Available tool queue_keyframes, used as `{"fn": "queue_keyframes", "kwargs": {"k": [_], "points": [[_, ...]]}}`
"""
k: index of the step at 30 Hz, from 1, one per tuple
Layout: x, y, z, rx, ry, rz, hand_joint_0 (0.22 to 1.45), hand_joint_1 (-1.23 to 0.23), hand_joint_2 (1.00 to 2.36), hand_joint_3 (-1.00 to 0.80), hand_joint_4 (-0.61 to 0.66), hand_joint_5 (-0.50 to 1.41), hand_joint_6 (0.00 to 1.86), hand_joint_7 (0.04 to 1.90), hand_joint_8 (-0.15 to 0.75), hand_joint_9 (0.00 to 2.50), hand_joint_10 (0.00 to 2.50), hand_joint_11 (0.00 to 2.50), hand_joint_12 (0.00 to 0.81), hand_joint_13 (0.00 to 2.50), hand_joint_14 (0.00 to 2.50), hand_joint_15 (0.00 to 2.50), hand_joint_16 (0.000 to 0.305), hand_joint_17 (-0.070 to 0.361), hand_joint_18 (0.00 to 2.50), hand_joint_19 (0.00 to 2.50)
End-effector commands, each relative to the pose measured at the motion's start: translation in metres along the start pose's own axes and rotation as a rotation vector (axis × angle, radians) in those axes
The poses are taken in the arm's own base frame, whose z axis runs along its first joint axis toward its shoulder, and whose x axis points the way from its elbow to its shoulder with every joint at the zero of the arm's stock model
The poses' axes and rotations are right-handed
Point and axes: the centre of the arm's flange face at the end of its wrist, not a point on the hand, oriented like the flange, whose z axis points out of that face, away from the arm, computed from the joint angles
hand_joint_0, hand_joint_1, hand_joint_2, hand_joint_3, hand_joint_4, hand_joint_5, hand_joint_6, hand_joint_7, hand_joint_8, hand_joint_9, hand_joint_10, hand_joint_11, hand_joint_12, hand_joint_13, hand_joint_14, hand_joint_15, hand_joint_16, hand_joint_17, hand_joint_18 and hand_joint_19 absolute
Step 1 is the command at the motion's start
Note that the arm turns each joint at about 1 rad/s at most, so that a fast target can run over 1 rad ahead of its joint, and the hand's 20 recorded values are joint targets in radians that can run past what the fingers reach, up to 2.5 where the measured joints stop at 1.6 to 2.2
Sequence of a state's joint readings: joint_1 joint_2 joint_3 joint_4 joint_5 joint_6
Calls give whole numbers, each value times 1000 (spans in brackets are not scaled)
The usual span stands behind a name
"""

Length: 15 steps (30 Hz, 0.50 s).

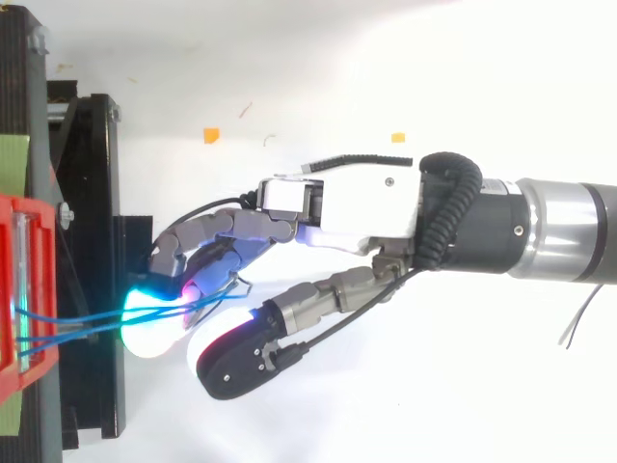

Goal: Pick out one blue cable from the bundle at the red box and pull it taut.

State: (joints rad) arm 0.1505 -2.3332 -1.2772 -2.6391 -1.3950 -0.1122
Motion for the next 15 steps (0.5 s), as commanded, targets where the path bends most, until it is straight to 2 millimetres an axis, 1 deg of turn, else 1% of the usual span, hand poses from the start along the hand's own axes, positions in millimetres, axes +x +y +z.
{"fn": "queue_keyframes", "kwargs": {"k": [1, 7, 15], "points": [[-1, 0, 0, 4, 1, 4, 605, -525, 1013, -342, 114, -122, 503, 1042, 257, 742, 16, 420, 265, 615, 11, 279, 33, 75, 399, 451], [-1, 0, 0, 4, 1, 4, 614, -525, 1014, -326, 83, -111, 503, 1106, 258, 750, 18, 427, 269, 632, 12, 291, 34, 75, 409, 460], [-3, 0, 0, 6, -2, 4, 611, -508, 1012, -370, 58, -95, 502, 1181, 264, 790, 16, 443, 271, 655, 12, 307, 34, 76, 426, 477]]}}
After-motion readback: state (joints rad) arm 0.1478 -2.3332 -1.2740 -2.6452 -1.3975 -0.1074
